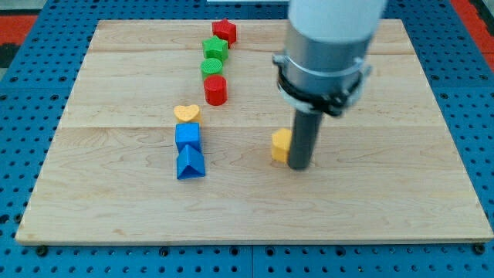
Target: Push the line of blocks towards center
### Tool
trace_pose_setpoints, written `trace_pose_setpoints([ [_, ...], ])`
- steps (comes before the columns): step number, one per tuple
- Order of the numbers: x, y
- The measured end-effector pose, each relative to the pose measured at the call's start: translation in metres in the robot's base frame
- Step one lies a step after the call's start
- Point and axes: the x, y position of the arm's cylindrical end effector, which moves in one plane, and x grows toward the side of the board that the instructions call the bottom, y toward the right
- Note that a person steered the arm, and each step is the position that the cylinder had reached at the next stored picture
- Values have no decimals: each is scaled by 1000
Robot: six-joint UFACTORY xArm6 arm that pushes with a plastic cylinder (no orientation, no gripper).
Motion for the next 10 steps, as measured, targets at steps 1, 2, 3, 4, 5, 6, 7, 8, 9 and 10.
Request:
trace_pose_setpoints([
  [1,-62,-13],
  [2,-102,-17],
  [3,-128,20],
  [4,-227,23],
  [5,-297,19],
  [6,-298,8],
  [7,-296,-20],
  [8,-295,-44],
  [9,-297,-63],
  [10,-296,-86],
])
